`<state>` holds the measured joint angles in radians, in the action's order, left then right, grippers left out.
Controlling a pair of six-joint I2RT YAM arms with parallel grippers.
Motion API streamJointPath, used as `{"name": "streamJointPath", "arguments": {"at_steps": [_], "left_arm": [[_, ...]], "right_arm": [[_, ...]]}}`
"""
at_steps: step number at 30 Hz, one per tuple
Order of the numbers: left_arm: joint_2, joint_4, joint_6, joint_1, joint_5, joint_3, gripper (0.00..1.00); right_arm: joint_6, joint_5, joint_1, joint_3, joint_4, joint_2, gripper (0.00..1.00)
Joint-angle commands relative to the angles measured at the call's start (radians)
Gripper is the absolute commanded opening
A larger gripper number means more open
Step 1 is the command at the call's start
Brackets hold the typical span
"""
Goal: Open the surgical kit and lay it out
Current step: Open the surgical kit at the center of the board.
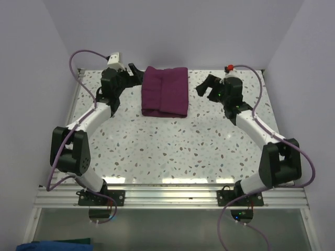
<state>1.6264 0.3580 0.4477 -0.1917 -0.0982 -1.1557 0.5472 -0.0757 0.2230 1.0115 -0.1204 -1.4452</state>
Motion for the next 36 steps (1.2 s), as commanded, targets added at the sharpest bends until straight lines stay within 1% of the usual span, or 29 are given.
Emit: {"name": "streamJointPath", "arguments": {"at_steps": [1, 2, 3, 4, 5, 6, 7, 8, 9, 10, 14, 16, 17, 20, 24, 27, 29, 30, 31, 34, 36], "left_arm": [[0.018, -0.099, -0.075, -0.028, 0.095, -0.061, 0.85], [0.013, -0.105, -0.084, -0.032, 0.095, -0.053, 0.85], [-0.009, -0.108, -0.089, -0.038, 0.097, -0.017, 0.85], [-0.026, -0.1, -0.089, -0.051, 0.124, 0.011, 0.84], [-0.048, -0.073, -0.086, -0.057, 0.136, 0.084, 0.84], [-0.097, -0.064, -0.07, -0.061, 0.158, 0.124, 0.84], [-0.121, -0.06, -0.029, -0.063, 0.193, 0.158, 0.84], [-0.144, -0.062, -0.009, -0.063, 0.215, 0.224, 0.83], [-0.189, -0.06, 0.003, -0.063, 0.227, 0.255, 0.84], [-0.207, -0.056, 0.011, -0.063, 0.232, 0.286, 0.82], [-0.301, -0.056, 0.055, -0.063, 0.299, 0.44, 0.81], [-0.353, -0.025, 0.072, -0.063, 0.305, 0.502, 0.81], [-0.379, 0.011, 0.077, -0.063, 0.305, 0.555, 0.81], [-0.401, 0.032, 0.078, -0.063, 0.311, 0.612, 0.81], [-0.402, 0.018, 0.077, -0.063, 0.328, 0.626, 0.81], [-0.393, 0.027, 0.077, -0.063, 0.325, 0.631, 0.8], [-0.384, 0.032, 0.08, -0.063, 0.324, 0.63, 0.8], [-0.373, 0.035, 0.08, -0.063, 0.322, 0.63, 0.8], [-0.367, 0.038, 0.08, -0.063, 0.322, 0.628, 0.8], [-0.341, 0.045, 0.082, -0.063, 0.316, 0.626, 0.8], [-0.324, 0.045, 0.082, -0.063, 0.316, 0.625, 0.8]], "right_arm": [[-0.044, -0.085, 0.08, 0.203, 0.008, -0.104, 0.98], [-0.109, -0.049, 0.113, 0.263, 0.062, -0.175, 0.98], [-0.148, 0.027, 0.183, 0.386, 0.117, -0.213, 0.98], [-0.18, 0.046, 0.217, 0.439, 0.193, -0.248, 0.98], [-0.223, 0.063, 0.246, 0.484, 0.217, -0.288, 0.98], [-0.234, 0.103, 0.297, 0.56, 0.238, -0.352, 0.98], [-0.243, 0.119, 0.32, 0.594, 0.269, -0.388, 0.98], [-0.266, 0.129, 0.338, 0.622, 0.278, -0.418, 0.98], [-0.274, 0.14, 0.375, 0.663, 0.283, -0.475, 0.98], [-0.28, 0.18, 0.389, 0.683, 0.297, -0.503, 0.98], [-0.28, 0.205, 0.43, 0.786, 0.343, -0.636, 0.98], [-0.285, 0.214, 0.45, 0.847, 0.372, -0.708, 0.98], [-0.296, 0.255, 0.469, 0.867, 0.384, -0.728, 0.98], [-0.309, 0.342, 0.489, 0.929, 0.416, -0.796, 0.97], [-0.3, 0.418, 0.493, 0.973, 0.439, -0.85, 0.96], [-0.302, 0.45, 0.495, 0.974, 0.447, -0.868, 0.93], [-0.3, 0.462, 0.495, 0.967, 0.45, -0.871, 0.87], [-0.3, 0.468, 0.493, 0.955, 0.45, -0.871, 0.84], [-0.302, 0.476, 0.493, 0.949, 0.447, -0.873, 0.77], [-0.299, 0.488, 0.493, 0.928, 0.446, -0.873, 0.63], [-0.3, 0.494, 0.495, 0.915, 0.447, -0.876, 0.61]]}}
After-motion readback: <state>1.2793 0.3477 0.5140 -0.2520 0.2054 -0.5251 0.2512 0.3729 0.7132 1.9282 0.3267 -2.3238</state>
